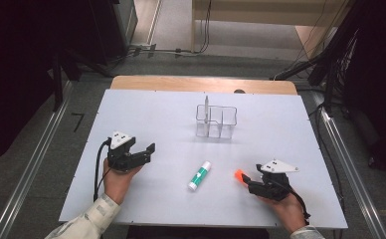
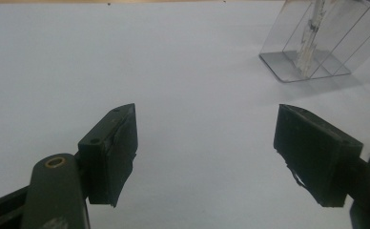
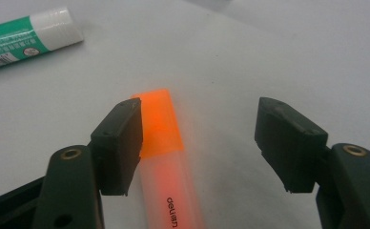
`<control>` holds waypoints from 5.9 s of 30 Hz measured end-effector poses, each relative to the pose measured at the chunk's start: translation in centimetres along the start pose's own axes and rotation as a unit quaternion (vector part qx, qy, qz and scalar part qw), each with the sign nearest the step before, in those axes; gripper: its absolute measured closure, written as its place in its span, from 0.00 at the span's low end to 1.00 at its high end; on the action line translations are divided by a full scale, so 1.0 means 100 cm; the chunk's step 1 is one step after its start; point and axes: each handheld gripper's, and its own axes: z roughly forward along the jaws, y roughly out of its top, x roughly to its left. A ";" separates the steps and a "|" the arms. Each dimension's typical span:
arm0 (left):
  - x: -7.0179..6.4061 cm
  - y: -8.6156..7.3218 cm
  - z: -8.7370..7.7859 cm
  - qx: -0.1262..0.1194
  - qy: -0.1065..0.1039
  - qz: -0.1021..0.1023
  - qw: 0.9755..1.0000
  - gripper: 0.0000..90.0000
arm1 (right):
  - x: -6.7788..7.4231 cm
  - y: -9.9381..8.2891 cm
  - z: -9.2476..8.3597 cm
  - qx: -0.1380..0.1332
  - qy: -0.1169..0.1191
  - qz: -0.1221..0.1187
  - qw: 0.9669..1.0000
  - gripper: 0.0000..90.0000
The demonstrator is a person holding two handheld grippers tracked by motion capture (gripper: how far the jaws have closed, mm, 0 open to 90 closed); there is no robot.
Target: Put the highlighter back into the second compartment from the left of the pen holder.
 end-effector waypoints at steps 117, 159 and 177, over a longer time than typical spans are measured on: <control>0.005 0.000 0.004 0.006 0.009 0.003 1.000 0.26 | 0.000 0.138 0.032 -0.119 0.032 0.041 0.991 0.72; 0.007 0.000 0.003 0.002 0.016 0.016 1.000 0.25 | -0.006 0.213 0.092 -0.118 0.000 0.083 0.990 0.71; 0.007 0.000 0.004 0.003 0.014 0.014 1.000 0.25 | -0.005 0.220 0.103 -0.116 0.003 0.095 0.989 0.71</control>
